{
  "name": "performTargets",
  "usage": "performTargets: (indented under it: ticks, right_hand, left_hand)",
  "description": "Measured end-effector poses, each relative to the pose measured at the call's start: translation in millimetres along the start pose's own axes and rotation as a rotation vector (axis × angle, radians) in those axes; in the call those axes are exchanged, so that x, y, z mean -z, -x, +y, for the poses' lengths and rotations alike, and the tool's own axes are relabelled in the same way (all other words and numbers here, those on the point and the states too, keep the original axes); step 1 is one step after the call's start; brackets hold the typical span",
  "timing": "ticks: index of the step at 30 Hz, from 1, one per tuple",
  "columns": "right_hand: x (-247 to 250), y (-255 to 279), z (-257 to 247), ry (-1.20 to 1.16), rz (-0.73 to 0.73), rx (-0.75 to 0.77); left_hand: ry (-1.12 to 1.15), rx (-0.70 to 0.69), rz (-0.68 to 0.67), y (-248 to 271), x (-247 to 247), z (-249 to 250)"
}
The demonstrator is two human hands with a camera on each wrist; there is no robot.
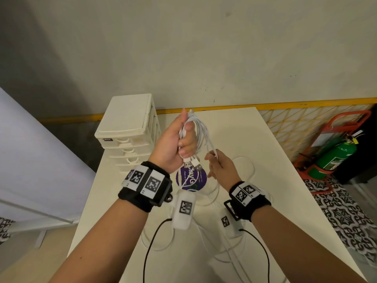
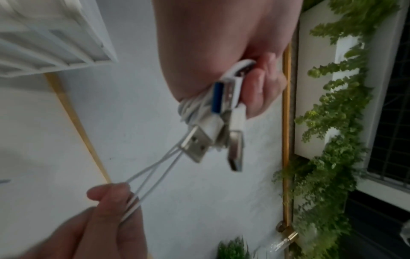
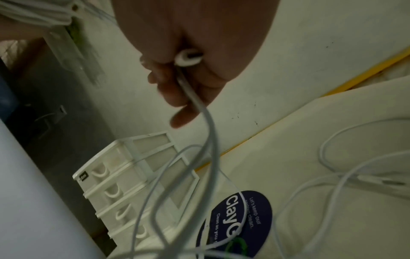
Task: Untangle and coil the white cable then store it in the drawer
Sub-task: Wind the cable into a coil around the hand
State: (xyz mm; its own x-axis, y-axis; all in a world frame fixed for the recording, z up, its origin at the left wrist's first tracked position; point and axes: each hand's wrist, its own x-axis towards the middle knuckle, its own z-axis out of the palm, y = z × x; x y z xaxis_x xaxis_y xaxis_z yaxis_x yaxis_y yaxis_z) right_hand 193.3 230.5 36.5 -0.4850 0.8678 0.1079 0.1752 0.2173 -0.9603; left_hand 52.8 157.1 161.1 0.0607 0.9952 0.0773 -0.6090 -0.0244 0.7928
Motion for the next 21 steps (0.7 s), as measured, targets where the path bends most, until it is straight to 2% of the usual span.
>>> performTargets:
  ticks: [4,8,10,12,14,17,21]
  right_hand:
    - [2.0,2.8,0.5,0.059,0.051,0.058]
    - [4.6,7.1,3.8,0.132,0.112,0.159]
    - [3.1,6.3,-1.6,0.207,-0.004,0.155]
    - [-0.3,6.1,-9.2,0.389,-0.213,0.148]
    - [-5.5,7.1,-13.5,0.572,-0.362,0.167]
    - [-10.9,9.4,-19.2,0.634,-0.430,0.211]
    - [-12.7,10.3,-32.6,0.604,-0.456,0.245]
  left_hand:
    - [0.101,-0.136,0.019,-3.7,6.7,7.4]
    - [0.210,-0.245,0.108,-7.0,13.0,16.1]
    - [0.218,-0.277,0.134,-8.7,15.4,15.5]
    - [0.210,-0.307,0.169,-10.4,16.8,12.5]
    - [0.192,-0.339,0.247,-12.2,18.8,9.4]
    - [0.074,-0.394,0.380,-14.1,24.6,3.7]
    - [-0.314,-0.437,0.560,-15.0,34.1,-8.1]
